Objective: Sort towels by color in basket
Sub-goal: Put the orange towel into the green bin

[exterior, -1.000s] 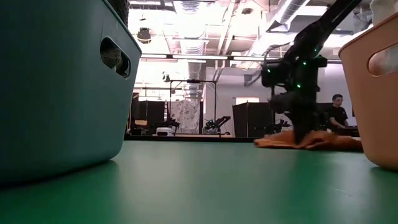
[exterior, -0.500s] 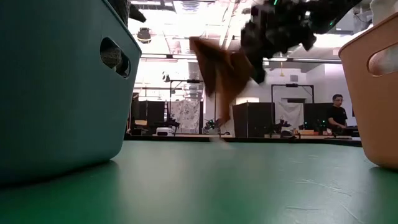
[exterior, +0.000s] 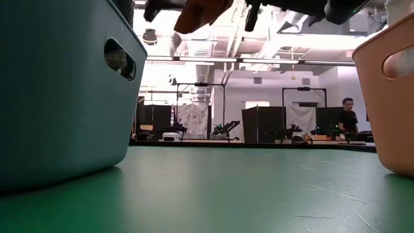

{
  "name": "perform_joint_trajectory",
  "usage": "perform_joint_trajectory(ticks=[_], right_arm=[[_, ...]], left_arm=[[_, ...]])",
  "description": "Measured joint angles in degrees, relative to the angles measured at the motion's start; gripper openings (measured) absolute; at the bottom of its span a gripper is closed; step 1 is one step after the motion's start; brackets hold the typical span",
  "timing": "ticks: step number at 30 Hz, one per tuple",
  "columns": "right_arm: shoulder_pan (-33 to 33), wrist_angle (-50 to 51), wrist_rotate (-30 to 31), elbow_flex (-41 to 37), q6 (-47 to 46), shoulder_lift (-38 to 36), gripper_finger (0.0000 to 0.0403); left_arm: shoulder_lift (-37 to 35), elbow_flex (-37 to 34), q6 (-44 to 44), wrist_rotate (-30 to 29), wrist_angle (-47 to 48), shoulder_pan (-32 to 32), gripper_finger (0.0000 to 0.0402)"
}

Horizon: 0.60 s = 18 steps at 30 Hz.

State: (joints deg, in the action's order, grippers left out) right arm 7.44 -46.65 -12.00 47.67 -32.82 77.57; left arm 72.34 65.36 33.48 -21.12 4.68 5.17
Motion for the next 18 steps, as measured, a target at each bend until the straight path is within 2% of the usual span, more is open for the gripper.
perform_joint_trajectory(ticks=[8,18], right_arm=[[-5.4,10.8,2.0,2.8,0.4,0.5,0.0037],[-8.1,19.7,3.3,6.5,0.5,0.5,0.0037]], left_arm=[[0.0,0.0,-1.8,-0.4,-7.3,0.0,0.0249],[2.4,0.0,-3.5,-0.2,-13.0,0.0,0.025]])
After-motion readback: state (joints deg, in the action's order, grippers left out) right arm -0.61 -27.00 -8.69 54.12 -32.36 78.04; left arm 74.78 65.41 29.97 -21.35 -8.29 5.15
